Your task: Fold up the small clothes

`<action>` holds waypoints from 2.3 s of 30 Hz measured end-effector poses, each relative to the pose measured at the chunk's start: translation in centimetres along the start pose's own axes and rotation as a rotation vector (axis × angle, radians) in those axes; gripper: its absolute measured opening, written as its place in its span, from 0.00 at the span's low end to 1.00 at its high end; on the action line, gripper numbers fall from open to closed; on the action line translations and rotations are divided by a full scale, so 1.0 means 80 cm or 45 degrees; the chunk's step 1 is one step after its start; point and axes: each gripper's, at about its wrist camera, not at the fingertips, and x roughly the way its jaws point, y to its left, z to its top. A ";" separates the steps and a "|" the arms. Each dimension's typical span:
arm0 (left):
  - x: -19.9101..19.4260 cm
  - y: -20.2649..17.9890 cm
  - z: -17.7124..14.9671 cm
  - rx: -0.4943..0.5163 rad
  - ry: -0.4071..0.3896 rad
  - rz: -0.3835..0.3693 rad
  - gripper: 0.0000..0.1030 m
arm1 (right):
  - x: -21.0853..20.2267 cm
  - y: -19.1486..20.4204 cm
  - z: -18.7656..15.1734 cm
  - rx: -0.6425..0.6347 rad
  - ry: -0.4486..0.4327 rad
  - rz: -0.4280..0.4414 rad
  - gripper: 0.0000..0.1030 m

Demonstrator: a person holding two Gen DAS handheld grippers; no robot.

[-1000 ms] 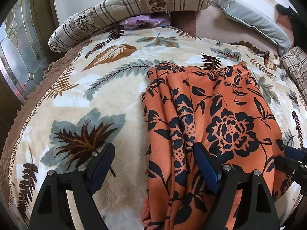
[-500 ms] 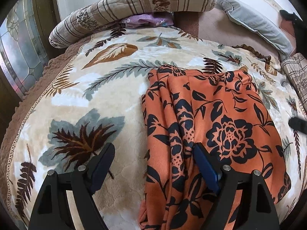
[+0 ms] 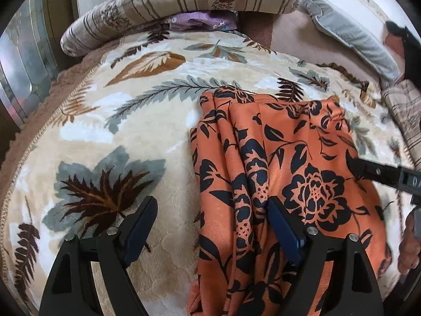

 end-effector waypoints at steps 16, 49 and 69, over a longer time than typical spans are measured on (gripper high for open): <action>-0.003 0.028 0.004 -0.068 0.000 -0.008 0.83 | -0.059 0.012 -0.090 -0.140 0.047 0.167 0.57; -0.053 -0.014 -0.018 0.287 -0.149 -0.430 0.83 | 0.053 -0.036 0.110 0.102 -0.030 -0.011 0.38; -0.034 0.003 -0.043 0.355 -0.029 -0.239 0.83 | 0.133 0.142 0.101 -0.141 0.272 0.133 0.37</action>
